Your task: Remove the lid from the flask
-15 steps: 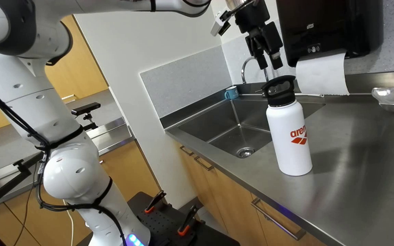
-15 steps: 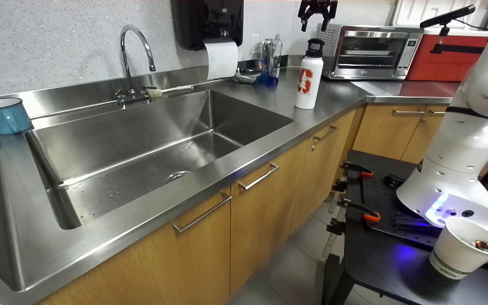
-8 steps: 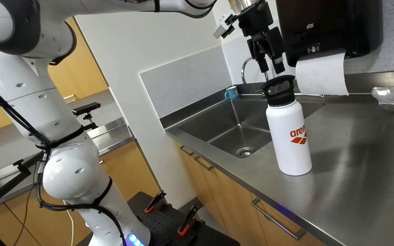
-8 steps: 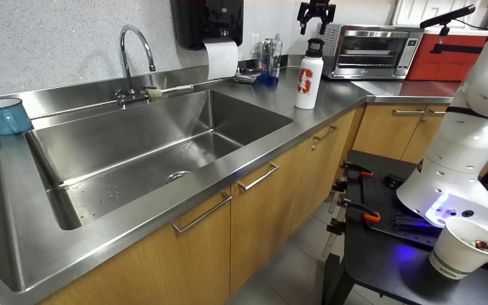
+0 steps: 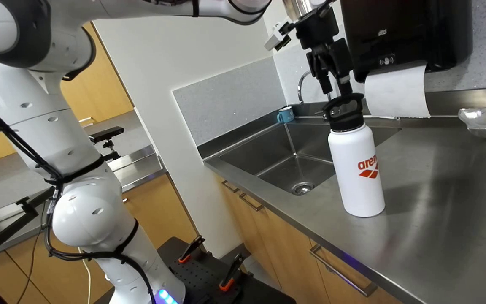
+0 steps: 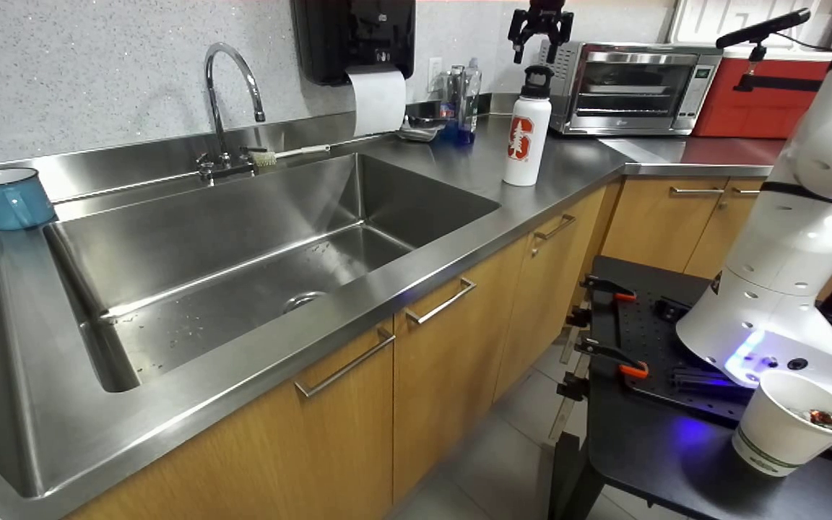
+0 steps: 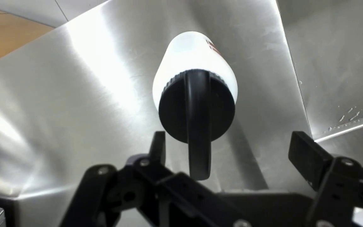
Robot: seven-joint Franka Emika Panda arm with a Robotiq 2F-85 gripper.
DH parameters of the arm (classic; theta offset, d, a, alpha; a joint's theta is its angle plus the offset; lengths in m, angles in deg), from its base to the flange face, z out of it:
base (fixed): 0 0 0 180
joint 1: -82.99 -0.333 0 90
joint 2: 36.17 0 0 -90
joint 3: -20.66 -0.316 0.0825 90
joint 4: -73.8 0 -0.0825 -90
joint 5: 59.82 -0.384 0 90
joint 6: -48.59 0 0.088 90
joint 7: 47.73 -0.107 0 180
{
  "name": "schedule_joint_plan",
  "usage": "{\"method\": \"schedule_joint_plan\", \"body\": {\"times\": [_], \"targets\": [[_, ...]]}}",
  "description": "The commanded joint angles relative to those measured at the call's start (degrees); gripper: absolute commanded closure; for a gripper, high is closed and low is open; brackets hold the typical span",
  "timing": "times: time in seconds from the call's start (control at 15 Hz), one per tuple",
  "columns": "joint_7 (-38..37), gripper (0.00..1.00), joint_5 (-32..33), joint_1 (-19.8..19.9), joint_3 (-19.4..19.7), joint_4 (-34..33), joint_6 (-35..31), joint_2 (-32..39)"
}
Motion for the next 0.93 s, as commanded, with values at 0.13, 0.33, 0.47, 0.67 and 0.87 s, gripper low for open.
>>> {"method": "schedule_joint_plan", "body": {"times": [0.13,0.33,0.47,0.67,0.87], "targets": [[1.24,0.0,-0.23,0.72,0.08,1.71,-1.39,-0.42],[0.87,0.25,-0.24,0.87,0.1,2.14,-1.76,-0.38],[0.96,0.34,-0.26,0.93,0.07,2.31,-2.13,-0.42],[0.9,0.59,-0.26,0.92,0.02,2.28,-2.36,-0.39],[0.91,0.81,-0.21,0.89,-0.01,2.26,-2.5,-0.41]]}}
